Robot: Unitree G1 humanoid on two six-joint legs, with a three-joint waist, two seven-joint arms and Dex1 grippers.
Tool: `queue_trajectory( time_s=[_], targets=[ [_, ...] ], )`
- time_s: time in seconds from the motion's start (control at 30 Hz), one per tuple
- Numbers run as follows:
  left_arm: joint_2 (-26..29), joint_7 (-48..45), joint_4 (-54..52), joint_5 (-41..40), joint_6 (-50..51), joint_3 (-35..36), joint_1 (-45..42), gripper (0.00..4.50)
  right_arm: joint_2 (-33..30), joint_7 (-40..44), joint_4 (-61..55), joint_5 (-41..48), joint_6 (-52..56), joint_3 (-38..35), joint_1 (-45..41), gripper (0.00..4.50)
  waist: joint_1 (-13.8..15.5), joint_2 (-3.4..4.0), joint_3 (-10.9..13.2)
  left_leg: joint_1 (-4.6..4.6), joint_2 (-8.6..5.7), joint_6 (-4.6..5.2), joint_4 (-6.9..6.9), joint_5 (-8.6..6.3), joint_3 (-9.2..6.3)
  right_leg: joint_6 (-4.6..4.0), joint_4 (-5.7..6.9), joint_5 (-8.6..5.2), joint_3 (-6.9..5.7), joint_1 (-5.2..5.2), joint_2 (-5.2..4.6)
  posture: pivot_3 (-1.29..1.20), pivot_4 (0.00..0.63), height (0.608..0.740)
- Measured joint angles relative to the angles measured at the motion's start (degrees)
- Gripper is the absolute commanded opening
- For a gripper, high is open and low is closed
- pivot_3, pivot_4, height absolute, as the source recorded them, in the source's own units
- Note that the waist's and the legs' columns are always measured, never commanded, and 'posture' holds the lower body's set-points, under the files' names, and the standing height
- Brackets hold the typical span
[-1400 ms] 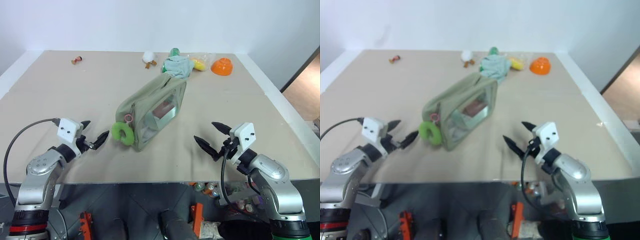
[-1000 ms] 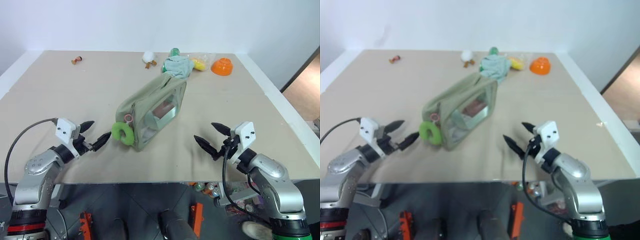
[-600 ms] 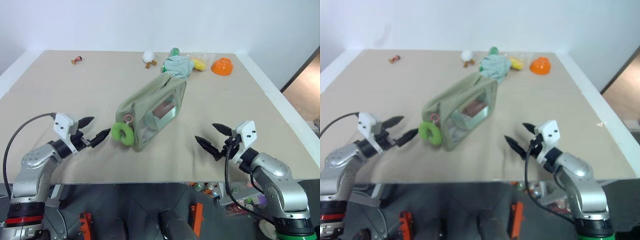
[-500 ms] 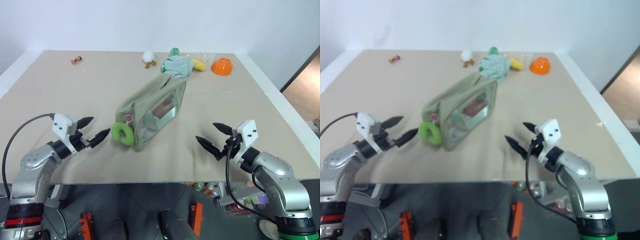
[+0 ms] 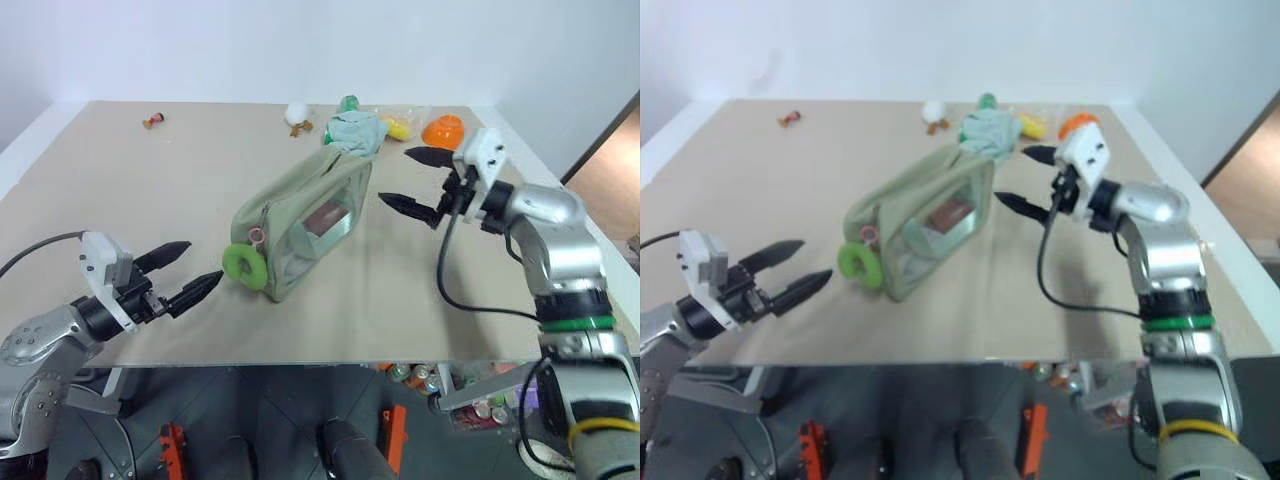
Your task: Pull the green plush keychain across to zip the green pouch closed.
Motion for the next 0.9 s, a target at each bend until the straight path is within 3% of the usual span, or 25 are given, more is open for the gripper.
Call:
queue_trajectory(
  time_s=[0.1,0.37,0.5,0.53,0.8,0.9],
  targets=[
    [0.02,1.59,-2.09,-0.78,0.98,-0.58,-2.00,4.47,3.23,3.60,15.47,-4.38,-9.85,2.32,-10.07,4.50,-0.09,-0.02,-0.01,0.00,0.02,-0.04,-0.09,-0.04,-0.11,0.06,0.01,0.05,-0.12,0.02,0.00,0.00,0.150,0.739],
    [-0.84,4.97,-4.68,-0.99,2.06,-2.85,-2.06,4.47,8.08,7.25,32.34,-11.49,-20.85,5.82,-17.74,4.50,0.02,0.02,0.01,-0.31,-0.03,-0.09,-0.16,-0.14,-0.44,-0.24,0.01,0.06,-0.51,-0.11,-0.14,0.00,0.150,0.739],
    [-1.45,6.21,-4.76,-0.57,2.02,-3.11,-2.10,4.50,8.32,7.02,35.51,-13.36,-24.15,5.75,-18.17,3.41,0.14,0.03,0.02,-0.33,-0.09,-0.09,-0.15,-0.14,-0.57,-0.30,0.03,0.03,-0.76,-0.09,-0.25,0.00,0.150,0.739],
    [-1.81,6.38,-4.76,-0.39,1.98,-3.21,-2.16,4.50,8.35,7.09,35.93,-13.35,-24.46,5.37,-18.53,2.93,0.07,0.04,0.02,-0.32,-0.08,-0.09,-0.14,-0.14,-0.57,-0.31,0.04,0.03,-0.78,-0.09,-0.25,0.00,0.150,0.739],
    [-3.20,7.29,-1.80,1.02,0.09,-3.23,-4.51,4.50,7.58,10.64,35.99,-13.34,-25.76,3.95,-18.78,0.40,0.02,0.06,0.03,-0.30,-0.08,-0.14,-0.09,-0.09,-0.67,-0.38,0.10,0.08,-0.91,-0.06,-0.24,0.00,0.150,0.739],
    [-3.22,6.87,0.60,2.33,-0.95,-4.05,-6.20,4.50,7.12,12.27,35.06,-13.28,-25.84,3.63,-18.28,0.40,0.11,0.06,0.03,-0.31,-0.09,-0.17,-0.07,-0.07,-0.69,-0.37,0.11,0.08,-0.93,-0.05,-0.25,0.00,0.150,0.739]
  ],
)
